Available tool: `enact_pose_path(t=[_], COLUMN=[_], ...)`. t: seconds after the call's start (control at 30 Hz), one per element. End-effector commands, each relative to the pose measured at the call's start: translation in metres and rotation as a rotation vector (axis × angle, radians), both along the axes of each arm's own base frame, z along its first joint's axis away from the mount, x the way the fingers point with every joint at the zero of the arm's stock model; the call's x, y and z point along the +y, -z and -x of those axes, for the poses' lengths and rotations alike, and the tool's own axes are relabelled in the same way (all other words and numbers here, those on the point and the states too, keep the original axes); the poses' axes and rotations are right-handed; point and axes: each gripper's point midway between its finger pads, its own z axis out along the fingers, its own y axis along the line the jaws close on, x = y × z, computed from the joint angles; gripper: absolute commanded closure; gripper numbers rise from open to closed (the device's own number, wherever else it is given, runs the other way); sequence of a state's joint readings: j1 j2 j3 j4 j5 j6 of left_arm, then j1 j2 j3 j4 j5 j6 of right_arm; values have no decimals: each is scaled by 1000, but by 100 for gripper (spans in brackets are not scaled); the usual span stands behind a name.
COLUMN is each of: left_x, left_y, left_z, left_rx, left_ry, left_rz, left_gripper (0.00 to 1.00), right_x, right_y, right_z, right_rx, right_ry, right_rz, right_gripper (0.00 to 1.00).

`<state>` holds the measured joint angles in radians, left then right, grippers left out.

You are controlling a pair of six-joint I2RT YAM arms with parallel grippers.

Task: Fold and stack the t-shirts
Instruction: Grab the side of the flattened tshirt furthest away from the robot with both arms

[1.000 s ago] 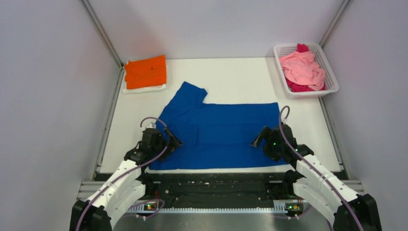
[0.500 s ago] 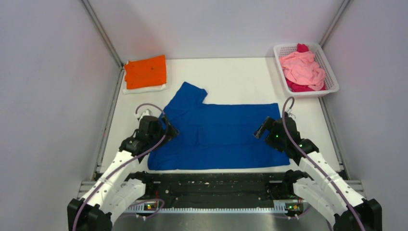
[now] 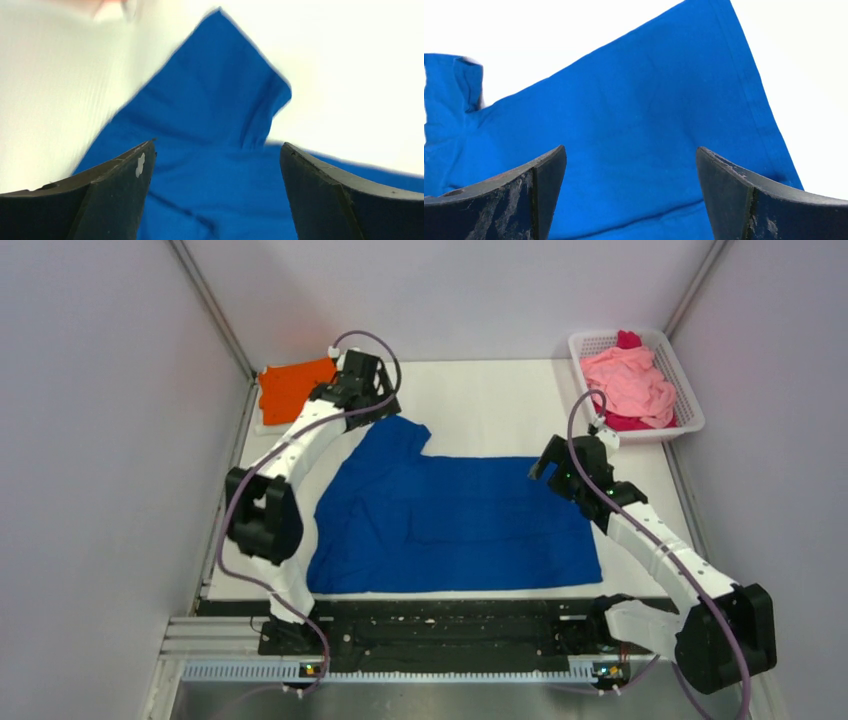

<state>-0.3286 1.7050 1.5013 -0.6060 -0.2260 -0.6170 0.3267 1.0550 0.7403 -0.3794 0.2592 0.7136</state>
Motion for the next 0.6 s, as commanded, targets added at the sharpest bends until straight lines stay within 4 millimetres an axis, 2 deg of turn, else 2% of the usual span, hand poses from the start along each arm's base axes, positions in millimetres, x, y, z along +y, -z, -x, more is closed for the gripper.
enact_pose_path(t=[0.0,0.13,0.27,0.4,0.57], left_x=[8,2,-2,-6,-7], left_y=[10,24,48,77,107], left_z=[-58,-114,-155,-176,-183], left_rx=[37,44,-9,-33,2], left_ry=[15,42,107,157,165], left_rz=[-163,-201,-221,-211,-215], left_gripper=[3,7,9,12,20], right_x=[1,-5,-8,-6,0], right_y=[-9,7,21,31,37], right_z=[-30,-37,-37,-37,-39], right_rx=[-41,-2,26,53,72], right_ry=[-1,20,22,10,-18], right_rz=[31,78,95,91,74], right_gripper=[1,1,1,1,2])
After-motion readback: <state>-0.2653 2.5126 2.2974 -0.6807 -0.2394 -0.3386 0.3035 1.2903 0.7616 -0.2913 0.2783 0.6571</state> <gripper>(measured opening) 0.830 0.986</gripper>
